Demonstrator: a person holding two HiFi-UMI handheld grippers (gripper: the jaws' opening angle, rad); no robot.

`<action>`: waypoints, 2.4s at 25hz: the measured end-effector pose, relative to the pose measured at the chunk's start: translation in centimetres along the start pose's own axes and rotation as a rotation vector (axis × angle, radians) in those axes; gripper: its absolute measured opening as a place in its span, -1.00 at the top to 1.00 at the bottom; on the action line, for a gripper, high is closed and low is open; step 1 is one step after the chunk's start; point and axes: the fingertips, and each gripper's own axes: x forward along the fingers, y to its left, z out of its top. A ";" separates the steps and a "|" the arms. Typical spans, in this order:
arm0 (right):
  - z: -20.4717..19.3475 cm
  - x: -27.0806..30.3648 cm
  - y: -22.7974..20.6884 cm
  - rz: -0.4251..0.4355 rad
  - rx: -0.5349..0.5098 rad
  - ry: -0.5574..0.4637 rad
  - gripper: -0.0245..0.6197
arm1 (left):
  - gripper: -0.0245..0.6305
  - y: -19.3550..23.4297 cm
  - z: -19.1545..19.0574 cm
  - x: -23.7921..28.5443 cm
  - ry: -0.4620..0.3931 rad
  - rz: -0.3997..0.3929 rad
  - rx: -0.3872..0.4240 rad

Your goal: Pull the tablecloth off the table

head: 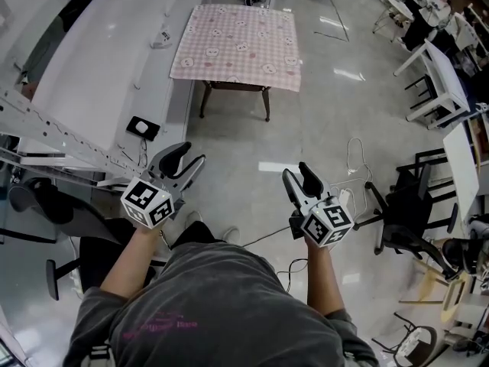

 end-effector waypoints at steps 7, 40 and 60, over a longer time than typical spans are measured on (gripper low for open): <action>-0.1 -0.9 -1.0 -0.007 0.017 -0.005 0.35 | 0.35 -0.8 0.2 0.5 -0.006 0.004 0.004; 3.7 15.6 -11.1 -0.079 0.040 0.058 0.35 | 0.33 14.0 2.5 17.9 -0.019 -0.069 -0.050; 9.6 31.2 -18.0 -0.138 0.062 0.079 0.35 | 0.33 30.0 6.9 30.3 -0.008 -0.080 -0.099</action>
